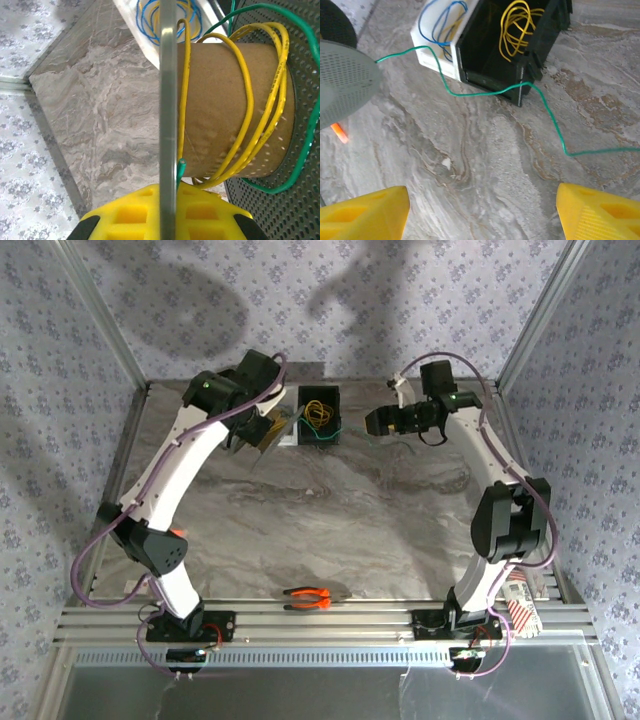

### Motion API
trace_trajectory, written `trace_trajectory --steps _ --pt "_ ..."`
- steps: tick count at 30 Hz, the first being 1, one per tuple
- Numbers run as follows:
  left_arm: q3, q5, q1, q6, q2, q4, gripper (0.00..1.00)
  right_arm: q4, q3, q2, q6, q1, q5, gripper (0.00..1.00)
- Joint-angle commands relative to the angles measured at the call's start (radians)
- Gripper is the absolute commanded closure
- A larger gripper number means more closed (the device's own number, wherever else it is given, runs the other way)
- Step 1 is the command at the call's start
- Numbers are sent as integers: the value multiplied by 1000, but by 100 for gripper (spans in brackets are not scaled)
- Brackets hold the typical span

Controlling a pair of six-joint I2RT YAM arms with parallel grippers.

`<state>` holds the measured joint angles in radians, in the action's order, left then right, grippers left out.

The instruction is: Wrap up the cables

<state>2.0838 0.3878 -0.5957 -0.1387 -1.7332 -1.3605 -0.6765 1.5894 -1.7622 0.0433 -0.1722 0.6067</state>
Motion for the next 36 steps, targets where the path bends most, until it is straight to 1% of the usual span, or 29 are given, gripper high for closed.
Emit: trace_trajectory --steps 1,6,14,17,23,26,27,30,33,36 --pt "64 -31 -11 -16 58 39 100 -10 17 -50 60 3 -5 21" --pt "104 -50 -20 -18 58 16 100 -7 13 -111 81 4 -13 21" --pt "144 -70 -27 -17 55 3 100 30 -70 -150 96 14 -28 21" --pt "153 -80 -30 -18 52 0 100 59 -98 -160 92 18 -58 21" --pt "157 -96 -32 -18 55 0 100 122 -111 -211 75 20 -61 24" --pt "157 -102 -33 -17 58 -2 100 139 -108 -231 72 16 -39 34" --pt "157 -103 -33 -16 60 -2 100 141 -106 -235 71 16 -31 41" --pt "155 -104 -32 -16 61 2 100 133 -107 -226 73 10 -17 67" --pt "146 -108 -32 -16 61 5 100 117 -117 -186 73 8 -27 100" --pt "118 -109 -32 -18 63 17 100 81 -102 -120 57 5 -63 100"
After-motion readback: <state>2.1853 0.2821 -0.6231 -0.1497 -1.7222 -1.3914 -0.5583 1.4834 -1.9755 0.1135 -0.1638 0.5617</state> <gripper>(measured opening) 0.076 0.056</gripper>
